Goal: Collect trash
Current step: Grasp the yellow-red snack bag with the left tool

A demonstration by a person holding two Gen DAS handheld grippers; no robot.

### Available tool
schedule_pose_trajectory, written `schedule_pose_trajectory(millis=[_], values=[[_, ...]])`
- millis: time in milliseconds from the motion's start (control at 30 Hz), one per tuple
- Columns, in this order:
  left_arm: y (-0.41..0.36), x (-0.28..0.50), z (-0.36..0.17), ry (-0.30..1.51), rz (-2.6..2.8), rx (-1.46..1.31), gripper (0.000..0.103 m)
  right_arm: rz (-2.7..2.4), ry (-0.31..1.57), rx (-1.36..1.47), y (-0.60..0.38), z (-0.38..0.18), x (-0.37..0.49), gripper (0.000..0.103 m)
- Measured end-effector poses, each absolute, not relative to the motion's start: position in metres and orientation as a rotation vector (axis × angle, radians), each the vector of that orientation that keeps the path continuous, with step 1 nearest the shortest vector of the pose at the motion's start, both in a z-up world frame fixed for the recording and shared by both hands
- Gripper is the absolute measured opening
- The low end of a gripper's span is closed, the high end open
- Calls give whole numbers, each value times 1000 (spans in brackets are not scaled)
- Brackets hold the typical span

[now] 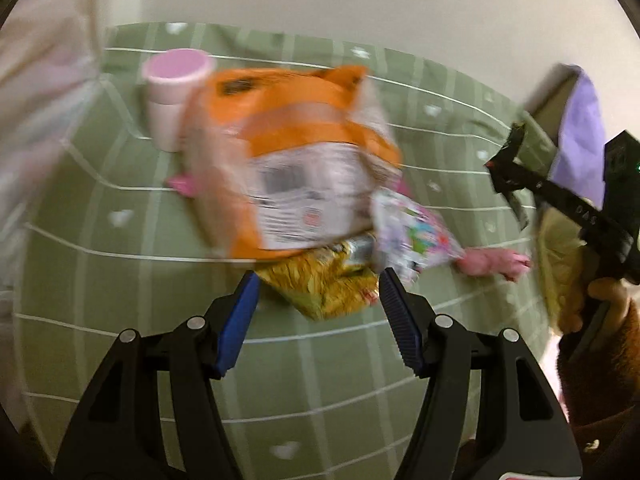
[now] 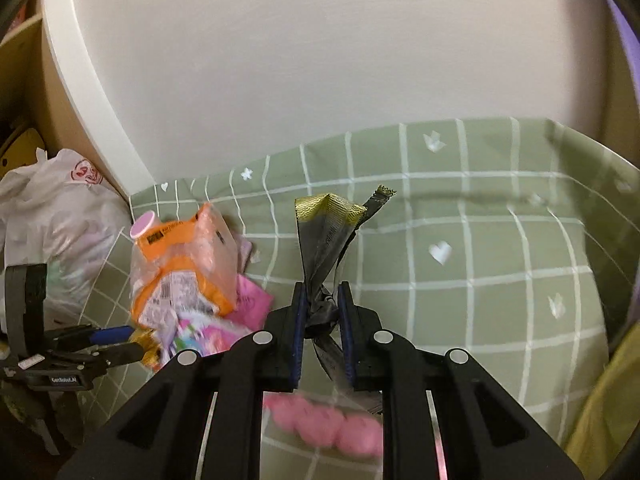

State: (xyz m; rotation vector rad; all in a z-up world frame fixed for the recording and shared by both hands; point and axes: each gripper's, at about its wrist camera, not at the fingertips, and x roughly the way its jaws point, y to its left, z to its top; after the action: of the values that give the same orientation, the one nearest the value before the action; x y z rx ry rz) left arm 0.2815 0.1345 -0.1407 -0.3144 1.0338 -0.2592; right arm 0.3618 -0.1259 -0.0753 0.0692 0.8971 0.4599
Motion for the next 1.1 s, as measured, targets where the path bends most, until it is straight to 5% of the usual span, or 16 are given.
schedule_pose_trajectory(millis=[533, 1100], values=[[101, 300, -100, 896, -330, -172, 59, 400, 868, 77, -174, -52, 293, 17], [57, 261, -135, 1052, -563, -117, 59, 372, 897, 131, -206, -61, 269, 17]])
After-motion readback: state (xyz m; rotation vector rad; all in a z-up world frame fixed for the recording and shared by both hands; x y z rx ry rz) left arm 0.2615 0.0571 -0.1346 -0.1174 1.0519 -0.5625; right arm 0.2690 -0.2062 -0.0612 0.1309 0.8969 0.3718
